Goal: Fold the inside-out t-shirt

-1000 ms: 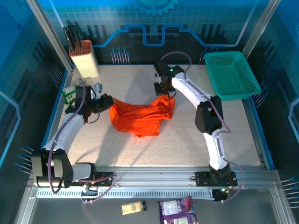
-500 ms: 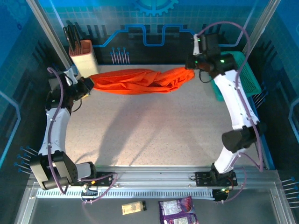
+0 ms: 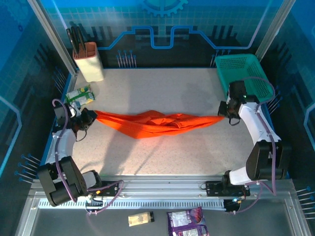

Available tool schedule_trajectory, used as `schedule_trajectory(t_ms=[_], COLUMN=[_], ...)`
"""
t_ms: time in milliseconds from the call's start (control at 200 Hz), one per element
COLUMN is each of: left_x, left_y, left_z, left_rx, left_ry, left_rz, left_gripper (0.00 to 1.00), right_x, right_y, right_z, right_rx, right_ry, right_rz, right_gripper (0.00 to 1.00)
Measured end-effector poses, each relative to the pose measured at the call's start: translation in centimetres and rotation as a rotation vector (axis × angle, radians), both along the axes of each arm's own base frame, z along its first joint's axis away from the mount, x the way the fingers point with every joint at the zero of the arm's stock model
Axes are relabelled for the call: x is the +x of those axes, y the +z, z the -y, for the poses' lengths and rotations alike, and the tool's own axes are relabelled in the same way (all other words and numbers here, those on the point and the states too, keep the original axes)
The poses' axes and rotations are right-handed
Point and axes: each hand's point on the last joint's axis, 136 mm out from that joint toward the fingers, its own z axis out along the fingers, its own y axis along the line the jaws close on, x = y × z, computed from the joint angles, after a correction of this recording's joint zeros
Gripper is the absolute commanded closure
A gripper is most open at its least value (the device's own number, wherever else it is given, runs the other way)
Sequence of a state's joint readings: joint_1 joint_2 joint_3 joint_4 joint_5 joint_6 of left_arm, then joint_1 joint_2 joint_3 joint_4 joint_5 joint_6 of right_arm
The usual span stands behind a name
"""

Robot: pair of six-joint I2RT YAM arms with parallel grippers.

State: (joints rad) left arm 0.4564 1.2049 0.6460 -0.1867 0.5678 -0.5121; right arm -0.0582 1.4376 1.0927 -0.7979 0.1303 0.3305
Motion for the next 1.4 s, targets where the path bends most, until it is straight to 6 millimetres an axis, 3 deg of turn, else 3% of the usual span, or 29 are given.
schedule_trajectory(t_ms=[140,235,380,525,620,715,921,1136,1321,1401], left_x=[0.2,0.6,1.1,1.0,0.9,0.9,1.1,1.1,1.2,1.5], left_y=[-0.4,0.1,1.2,1.1,1.0,1.0,1.4,1.4,1.4,1.6], left_z=[1.8,3.3,4.0,4.3,4.6,4.6,4.7,4.7,4.7,4.6], left_rx=[-0.008,0.012,0.037,0.048,0.045,0.043,0.046,0.046,0.046,0.048], left_ry=[-0.053,-0.115,-0.151,-0.165,-0.173,-0.175,-0.178,-0.178,-0.178,-0.177], left_rz=[-0.008,0.003,0.027,0.021,0.013,0.011,0.020,0.021,0.020,0.022], left_gripper=[0.95,0.94,0.94,0.94,0.94,0.95,0.95,0.95,0.96,0.97], right_x=[0.4,0.7,1.3,0.2,-1.3,-2.8,-4.6,-4.9,-4.6,-4.5], right_y=[-0.2,0.2,2.2,3.6,2.9,0.5,-4.7,-7.0,-7.0,-6.2], right_z=[-1.5,-3.8,-9.8,-16.9,-20.6,-23.0,-24.2,-23.9,-23.5,-23.1], right_rx=[0.004,-0.018,-0.050,-0.045,-0.051,-0.077,-0.192,-0.239,-0.268,-0.284], right_ry=[0.025,0.095,0.271,0.462,0.565,0.639,0.699,0.698,0.679,0.667], right_rz=[0.019,0.036,0.100,0.155,0.137,0.073,-0.067,-0.127,-0.120,-0.102], right_gripper=[0.68,0.63,0.61,0.60,0.59,0.57,0.55,0.55,0.87,0.96])
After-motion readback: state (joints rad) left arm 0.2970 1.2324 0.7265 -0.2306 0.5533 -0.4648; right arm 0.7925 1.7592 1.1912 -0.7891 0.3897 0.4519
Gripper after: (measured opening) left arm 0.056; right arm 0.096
